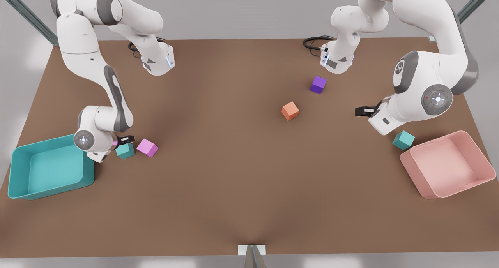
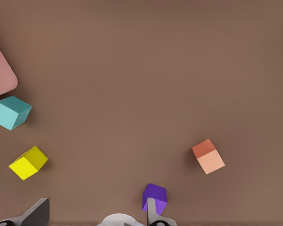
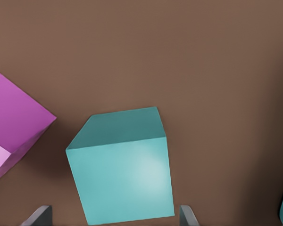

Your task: Stack the two blue cubes on top of each other

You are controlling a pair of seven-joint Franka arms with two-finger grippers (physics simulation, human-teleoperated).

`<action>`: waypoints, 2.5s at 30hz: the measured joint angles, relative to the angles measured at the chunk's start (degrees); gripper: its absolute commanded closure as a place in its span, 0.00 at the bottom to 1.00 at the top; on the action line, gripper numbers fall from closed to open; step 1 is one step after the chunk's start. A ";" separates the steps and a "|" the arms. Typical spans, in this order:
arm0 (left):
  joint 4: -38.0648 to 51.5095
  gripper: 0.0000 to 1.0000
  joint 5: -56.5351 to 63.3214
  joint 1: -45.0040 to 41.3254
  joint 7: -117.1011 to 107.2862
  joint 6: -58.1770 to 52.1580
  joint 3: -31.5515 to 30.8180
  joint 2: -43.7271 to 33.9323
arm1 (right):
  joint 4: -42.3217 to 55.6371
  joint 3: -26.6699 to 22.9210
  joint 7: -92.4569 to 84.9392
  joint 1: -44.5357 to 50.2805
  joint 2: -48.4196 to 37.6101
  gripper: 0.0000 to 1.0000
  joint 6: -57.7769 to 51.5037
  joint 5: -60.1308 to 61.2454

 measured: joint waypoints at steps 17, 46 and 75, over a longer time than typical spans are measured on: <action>0.01 0.00 0.00 -0.03 -0.08 -0.02 0.02 0.09 | 0.35 0.03 -0.74 -1.59 5.67 0.28 3.02 0.15; -25.18 0.00 -2.81 17.97 -10.71 38.05 12.95 8.68 | 55.39 10.13 21.71 40.14 28.05 0.51 -6.75 10.52; -31.16 0.00 -5.83 23.15 -17.60 53.52 13.04 14.13 | 46.77 5.85 46.33 15.40 -0.65 0.00 -42.00 0.44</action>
